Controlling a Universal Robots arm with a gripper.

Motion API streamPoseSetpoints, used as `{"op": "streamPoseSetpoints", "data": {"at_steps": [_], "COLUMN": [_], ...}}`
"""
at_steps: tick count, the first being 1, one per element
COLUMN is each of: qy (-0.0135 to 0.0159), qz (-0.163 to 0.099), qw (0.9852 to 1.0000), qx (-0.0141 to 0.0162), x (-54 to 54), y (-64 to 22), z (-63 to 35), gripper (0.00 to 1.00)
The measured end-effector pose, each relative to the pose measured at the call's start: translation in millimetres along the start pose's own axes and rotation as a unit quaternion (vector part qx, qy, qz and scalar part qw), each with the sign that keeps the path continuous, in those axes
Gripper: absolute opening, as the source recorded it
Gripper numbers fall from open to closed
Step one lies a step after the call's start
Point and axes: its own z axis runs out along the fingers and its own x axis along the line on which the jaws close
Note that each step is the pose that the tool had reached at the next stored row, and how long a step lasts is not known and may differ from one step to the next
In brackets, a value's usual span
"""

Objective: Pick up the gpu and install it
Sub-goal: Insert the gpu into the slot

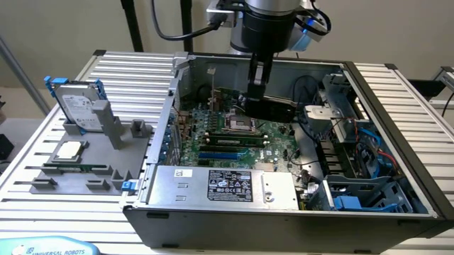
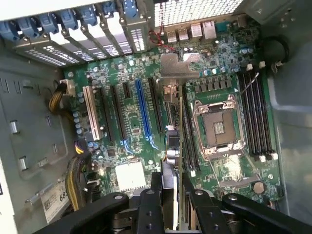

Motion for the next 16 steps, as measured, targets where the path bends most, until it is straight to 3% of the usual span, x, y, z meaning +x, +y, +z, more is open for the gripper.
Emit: {"op": "streamPoseSetpoints", "data": {"at_steps": [2,6,16], "qy": [-0.0003,0.0,0.0005], "qz": [-0.018,-0.049,-0.055], "qw": [0.9998,0.9988,0.9984], "qx": [-0.0005,-0.0046,-0.0083], "x": [0.0,0.1,5.9], "y": [0.0,0.1,11.1], "z": [1.8,5.0,15.1], "gripper": [0.27,0.27,0.27]}}
